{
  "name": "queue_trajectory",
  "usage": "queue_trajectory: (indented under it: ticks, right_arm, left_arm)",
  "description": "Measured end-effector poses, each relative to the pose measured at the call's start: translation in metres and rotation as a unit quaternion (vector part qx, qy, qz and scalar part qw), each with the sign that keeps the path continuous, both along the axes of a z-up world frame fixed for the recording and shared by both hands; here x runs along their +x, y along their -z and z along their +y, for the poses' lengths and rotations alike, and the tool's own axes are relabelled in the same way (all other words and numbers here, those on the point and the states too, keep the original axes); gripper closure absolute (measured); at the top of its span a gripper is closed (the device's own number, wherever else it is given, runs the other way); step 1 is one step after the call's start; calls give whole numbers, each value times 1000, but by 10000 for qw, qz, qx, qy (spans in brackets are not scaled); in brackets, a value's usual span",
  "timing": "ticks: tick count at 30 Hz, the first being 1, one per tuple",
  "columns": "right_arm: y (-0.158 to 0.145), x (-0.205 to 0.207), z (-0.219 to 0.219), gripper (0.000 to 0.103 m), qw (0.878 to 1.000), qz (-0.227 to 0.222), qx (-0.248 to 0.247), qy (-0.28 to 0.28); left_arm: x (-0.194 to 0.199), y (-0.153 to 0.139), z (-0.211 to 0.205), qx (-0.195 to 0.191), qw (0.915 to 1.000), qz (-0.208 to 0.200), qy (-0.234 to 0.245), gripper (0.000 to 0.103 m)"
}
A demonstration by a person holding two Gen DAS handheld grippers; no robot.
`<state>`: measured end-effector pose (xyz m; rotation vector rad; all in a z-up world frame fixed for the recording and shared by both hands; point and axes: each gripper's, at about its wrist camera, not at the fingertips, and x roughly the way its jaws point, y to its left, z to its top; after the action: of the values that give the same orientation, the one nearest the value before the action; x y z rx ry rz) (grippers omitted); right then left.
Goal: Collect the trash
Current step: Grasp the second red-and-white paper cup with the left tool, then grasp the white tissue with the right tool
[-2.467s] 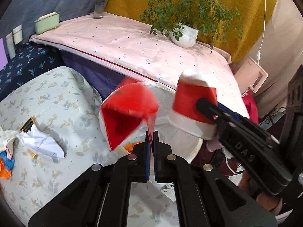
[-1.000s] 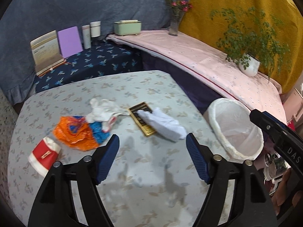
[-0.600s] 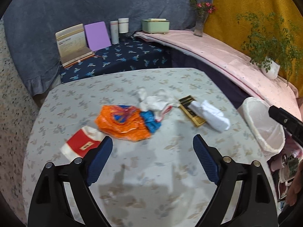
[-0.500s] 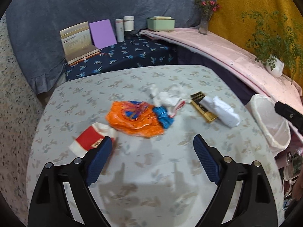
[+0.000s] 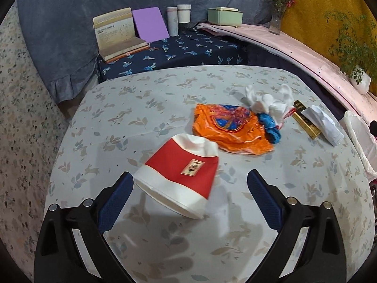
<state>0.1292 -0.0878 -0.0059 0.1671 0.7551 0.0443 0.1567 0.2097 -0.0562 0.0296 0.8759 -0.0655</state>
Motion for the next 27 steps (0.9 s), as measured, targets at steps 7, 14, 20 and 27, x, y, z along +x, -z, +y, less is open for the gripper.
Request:
queue_trajectory:
  ticks: [7, 14, 20, 27]
  right_arm:
    - [8, 7, 13, 56, 9999, 97, -58, -62]
    - [19, 15, 17, 56, 9997, 229, -73, -70]
    - [24, 17, 18, 56, 9996, 279, -30, -61]
    - [24, 16, 16, 56, 9996, 265, -27, -48]
  left_arm:
    - [16, 25, 7, 242, 9991, 159, 295, 10]
    - [21, 32, 4, 29, 9990, 316, 329, 22]
    - [18, 30, -7, -106, 9989, 367, 288, 41]
    - [2, 12, -24, -334, 9987, 164, 351, 42]
